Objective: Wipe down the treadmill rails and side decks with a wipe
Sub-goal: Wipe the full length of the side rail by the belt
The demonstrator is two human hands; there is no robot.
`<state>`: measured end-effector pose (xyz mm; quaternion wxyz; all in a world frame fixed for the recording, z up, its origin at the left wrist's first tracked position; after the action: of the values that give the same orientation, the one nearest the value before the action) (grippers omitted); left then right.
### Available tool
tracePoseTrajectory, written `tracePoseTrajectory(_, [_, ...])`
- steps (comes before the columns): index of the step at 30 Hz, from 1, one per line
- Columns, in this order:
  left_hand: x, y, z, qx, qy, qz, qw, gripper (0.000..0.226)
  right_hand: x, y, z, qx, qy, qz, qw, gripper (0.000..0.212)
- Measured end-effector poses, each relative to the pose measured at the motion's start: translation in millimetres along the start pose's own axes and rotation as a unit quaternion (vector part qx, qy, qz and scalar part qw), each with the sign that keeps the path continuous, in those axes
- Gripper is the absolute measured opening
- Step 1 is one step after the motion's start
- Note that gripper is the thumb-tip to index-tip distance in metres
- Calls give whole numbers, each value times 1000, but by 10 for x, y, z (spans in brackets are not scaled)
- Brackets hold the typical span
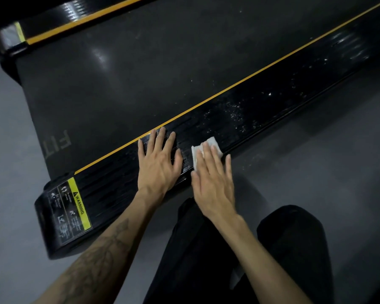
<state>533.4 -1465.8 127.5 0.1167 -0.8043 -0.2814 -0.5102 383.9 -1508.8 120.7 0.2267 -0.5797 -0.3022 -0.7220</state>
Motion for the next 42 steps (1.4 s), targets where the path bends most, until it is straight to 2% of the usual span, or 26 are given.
tracePoseTrajectory(6, [-9,14,-2,-5,-4,-9,1000,60,-61,194,50,96,-33,17,995,58])
tracePoseTrajectory(11, [10,31,-39,0,1,-26,1000,61,0,86,-218,15,-24,9,1000,62])
tracePoseTrajectory(17, [-16,75,-90,16,2,-29,999,62,-63,218,-65,93,-8,21,995,59])
tracePoseTrajectory(23, [-8,87,-99,16,-2,-29,999,60,27,138,-314,9,7,6,1000,60])
tracePoseTrajectory(29, [-12,104,-116,15,-8,-23,1000,62,-22,363,-246,95,-11,30,995,58])
tracePoseTrajectory(35, [0,107,-128,15,-16,-30,999,59,28,257,-476,29,18,7,999,58])
tracePoseTrajectory(40, [10,107,-122,12,-16,-37,999,60,-53,442,-323,131,-9,42,990,55])
tracePoseTrajectory(42, [19,110,-118,10,-18,-41,999,59,-54,546,-407,132,-34,52,989,57])
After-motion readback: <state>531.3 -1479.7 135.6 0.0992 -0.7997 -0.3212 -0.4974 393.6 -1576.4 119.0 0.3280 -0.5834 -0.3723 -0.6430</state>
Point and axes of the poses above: each hand's wrist, its own y-axis towards the middle knuckle, its own x-axis out of the back of the hand, z = x × y, the point moved 9 cm from there along y, towards the middle knuckle, and after that the axes turned 12 degrees about -y, right-handed, at the moved point
